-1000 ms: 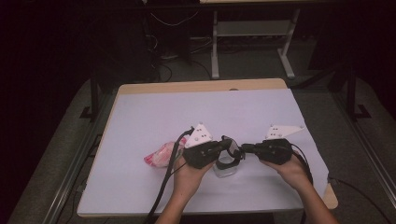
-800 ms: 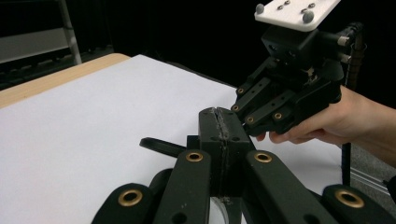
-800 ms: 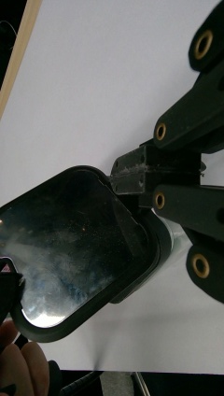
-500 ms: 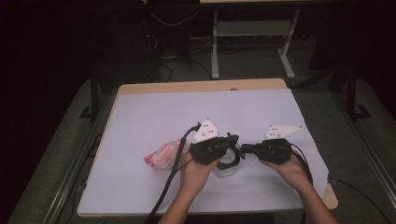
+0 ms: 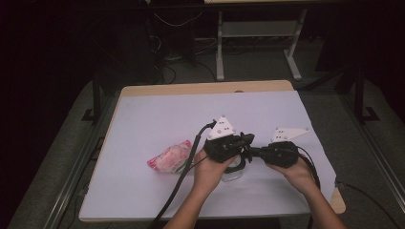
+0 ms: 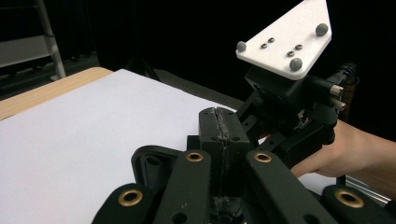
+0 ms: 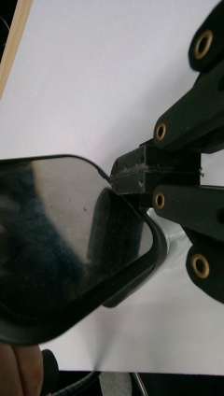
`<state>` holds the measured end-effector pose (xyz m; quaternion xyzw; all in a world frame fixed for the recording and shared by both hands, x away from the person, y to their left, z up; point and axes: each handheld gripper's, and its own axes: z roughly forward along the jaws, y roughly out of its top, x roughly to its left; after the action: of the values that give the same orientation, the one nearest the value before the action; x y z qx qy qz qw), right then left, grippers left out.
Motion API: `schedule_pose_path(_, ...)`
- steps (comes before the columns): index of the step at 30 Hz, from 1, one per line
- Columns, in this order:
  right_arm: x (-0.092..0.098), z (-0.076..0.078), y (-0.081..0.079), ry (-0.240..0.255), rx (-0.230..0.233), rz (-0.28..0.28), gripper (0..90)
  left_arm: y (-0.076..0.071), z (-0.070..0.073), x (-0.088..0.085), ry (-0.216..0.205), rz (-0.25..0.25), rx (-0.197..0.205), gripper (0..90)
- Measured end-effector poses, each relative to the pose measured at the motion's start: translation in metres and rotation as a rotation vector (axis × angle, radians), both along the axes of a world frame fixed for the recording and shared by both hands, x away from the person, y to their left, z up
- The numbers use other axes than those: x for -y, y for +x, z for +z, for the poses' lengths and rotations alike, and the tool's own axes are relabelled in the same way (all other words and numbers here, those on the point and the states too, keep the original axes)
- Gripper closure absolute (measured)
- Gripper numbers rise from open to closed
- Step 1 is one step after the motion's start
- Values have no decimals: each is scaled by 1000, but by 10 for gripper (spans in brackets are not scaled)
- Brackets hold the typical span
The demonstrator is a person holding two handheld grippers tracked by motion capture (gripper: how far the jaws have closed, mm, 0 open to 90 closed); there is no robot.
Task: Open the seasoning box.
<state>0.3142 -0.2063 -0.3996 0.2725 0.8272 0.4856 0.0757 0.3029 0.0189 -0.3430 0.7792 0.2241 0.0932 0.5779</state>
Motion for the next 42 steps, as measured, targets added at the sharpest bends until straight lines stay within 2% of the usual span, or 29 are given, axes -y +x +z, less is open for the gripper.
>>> schedule_pose_path(6, 12, -2, 4, 12, -3, -53, 898, 6, 1, 8, 1, -18, -9, 898)
schedule_pose_path(14, 18, -3, 6, 9, 0, -85, 895, 13, 0, 17, 7, -44, -16, 897)
schedule_pose_path(23, 21, -5, 8, 9, -3, -115, 812, 19, -2, 25, 18, -59, -23, 898)
schedule_pose_path(26, 23, -7, 9, 9, -14, -130, 744, 21, -2, 27, 28, -67, -23, 897)
schedule_pose_path(27, 24, -7, 10, 4, -15, -130, 724, 20, -2, 27, 18, -62, -27, 897)
schedule_pose_path(32, 27, -10, 11, 3, -17, -161, 633, 19, 8, 16, -5, -59, -17, 897)
schedule_pose_path(35, 28, -11, 12, -2, -22, -173, 583, 18, 15, 10, 0, -61, -16, 895)
schedule_pose_path(38, 29, -13, 12, -7, -30, -189, 514, 15, 22, 3, 7, -62, -31, 828)
schedule_pose_path(42, 30, -15, 13, -7, -30, -203, 461, 13, 32, -8, 33, -50, -24, 736)
